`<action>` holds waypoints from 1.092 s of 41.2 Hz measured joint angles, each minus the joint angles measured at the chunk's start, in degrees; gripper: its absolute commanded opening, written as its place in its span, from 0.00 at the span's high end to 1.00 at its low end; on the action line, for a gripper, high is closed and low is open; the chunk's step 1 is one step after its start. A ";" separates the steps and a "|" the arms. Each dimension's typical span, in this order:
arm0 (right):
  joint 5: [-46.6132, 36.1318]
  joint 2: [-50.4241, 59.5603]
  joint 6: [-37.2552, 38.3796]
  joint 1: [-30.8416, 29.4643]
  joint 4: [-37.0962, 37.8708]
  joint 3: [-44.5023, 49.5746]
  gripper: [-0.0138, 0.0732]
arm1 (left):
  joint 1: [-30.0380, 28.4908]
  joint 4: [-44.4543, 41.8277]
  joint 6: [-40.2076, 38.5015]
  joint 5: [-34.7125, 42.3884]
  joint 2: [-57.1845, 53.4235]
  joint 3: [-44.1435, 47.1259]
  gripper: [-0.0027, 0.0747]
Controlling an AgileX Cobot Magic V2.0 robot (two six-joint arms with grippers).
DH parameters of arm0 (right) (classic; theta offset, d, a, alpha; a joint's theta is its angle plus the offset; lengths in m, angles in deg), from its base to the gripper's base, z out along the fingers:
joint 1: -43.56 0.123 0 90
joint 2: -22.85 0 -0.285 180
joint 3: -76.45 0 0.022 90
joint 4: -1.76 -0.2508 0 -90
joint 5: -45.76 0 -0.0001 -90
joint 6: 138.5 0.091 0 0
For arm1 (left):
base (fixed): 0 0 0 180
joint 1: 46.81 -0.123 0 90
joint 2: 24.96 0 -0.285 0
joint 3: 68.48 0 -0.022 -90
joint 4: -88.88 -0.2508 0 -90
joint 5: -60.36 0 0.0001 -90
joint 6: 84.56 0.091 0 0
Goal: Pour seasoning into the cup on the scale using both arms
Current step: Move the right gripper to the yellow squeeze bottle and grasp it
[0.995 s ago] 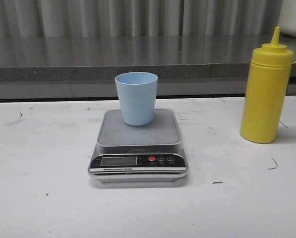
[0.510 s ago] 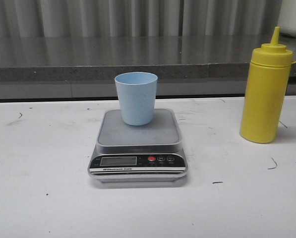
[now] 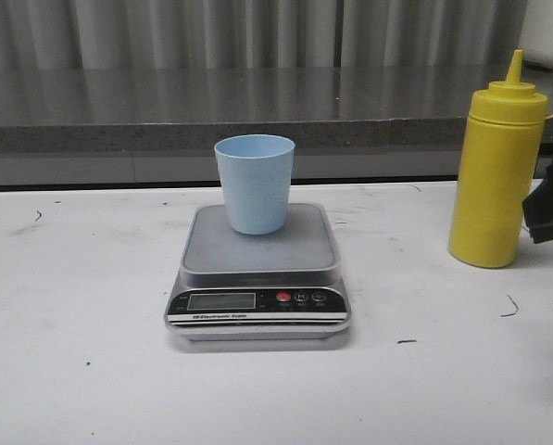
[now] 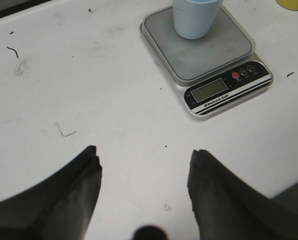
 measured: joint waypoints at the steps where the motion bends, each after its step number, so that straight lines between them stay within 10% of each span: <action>1: -2.17 -0.73 0.00 0.00 -0.10 0.58 0.09 | 0.00 0.00 0.00 0.00 0.00 0.00 0.47; 24: -44.17 -24.13 2.98 0.00 3.48 1.83 0.09 | 0.00 0.00 0.00 0.00 0.00 0.00 0.47; 45: -46.70 -32.75 3.18 0.00 3.70 -8.59 0.09 | 0.00 0.00 0.00 0.00 0.00 0.00 0.47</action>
